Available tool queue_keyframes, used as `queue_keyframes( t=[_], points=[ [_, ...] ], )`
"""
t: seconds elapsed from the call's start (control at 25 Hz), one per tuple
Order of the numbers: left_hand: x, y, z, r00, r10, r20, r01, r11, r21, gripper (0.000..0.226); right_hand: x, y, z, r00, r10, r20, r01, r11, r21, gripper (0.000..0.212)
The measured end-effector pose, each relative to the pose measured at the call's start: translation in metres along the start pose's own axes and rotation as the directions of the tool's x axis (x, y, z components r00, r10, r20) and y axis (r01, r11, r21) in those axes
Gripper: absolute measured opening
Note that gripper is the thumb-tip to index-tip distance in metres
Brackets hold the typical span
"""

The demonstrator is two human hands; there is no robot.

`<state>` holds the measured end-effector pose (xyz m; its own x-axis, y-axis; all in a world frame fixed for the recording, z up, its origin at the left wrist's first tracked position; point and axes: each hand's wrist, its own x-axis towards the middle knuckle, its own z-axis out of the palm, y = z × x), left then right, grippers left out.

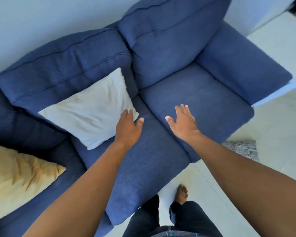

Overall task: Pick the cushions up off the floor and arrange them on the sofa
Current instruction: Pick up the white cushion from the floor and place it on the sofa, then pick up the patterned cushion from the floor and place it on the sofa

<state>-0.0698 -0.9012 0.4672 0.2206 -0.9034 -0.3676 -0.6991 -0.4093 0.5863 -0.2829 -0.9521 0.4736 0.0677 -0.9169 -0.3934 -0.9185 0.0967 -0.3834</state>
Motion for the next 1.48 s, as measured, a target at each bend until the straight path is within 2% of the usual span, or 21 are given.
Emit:
queue_keyframes(
  t=[0.12,0.36,0.68,0.84,1.04,1.24,1.48],
  points=[
    [-0.005,0.054,0.043,0.985,0.154,0.08,-0.161,0.983,0.091,0.077,-0.025,0.066,-0.024,0.993,0.1,-0.07,-0.101,0.995,-0.013,0.075],
    [-0.065,0.16,0.138,0.921,0.305,0.241,-0.36,0.905,0.228,0.078,-0.105,0.202,-0.057,0.949,0.274,-0.157,-0.262,0.961,0.09,0.082],
    [-0.163,0.285,0.272,0.775,0.449,0.444,-0.58,0.785,0.219,0.078,-0.219,0.366,-0.088,0.864,0.455,-0.216,-0.408,0.883,0.231,0.082],
    [-0.185,0.317,0.317,0.724,0.446,0.527,-0.632,0.736,0.244,0.079,-0.241,0.422,-0.095,0.816,0.537,-0.214,-0.469,0.831,0.297,0.082],
    [-0.165,0.35,0.365,0.673,0.416,0.611,-0.677,0.678,0.284,0.077,-0.238,0.472,-0.101,0.775,0.61,-0.168,-0.524,0.767,0.37,0.082],
    [-0.12,0.398,0.421,0.619,0.426,0.66,-0.728,0.625,0.281,0.076,-0.198,0.531,-0.114,0.725,0.677,-0.124,-0.589,0.703,0.398,0.082],
    [-0.056,0.439,0.505,0.565,0.323,0.759,-0.757,0.569,0.322,0.077,-0.126,0.604,-0.109,0.669,0.742,-0.05,-0.638,0.607,0.473,0.08]
  ],
)
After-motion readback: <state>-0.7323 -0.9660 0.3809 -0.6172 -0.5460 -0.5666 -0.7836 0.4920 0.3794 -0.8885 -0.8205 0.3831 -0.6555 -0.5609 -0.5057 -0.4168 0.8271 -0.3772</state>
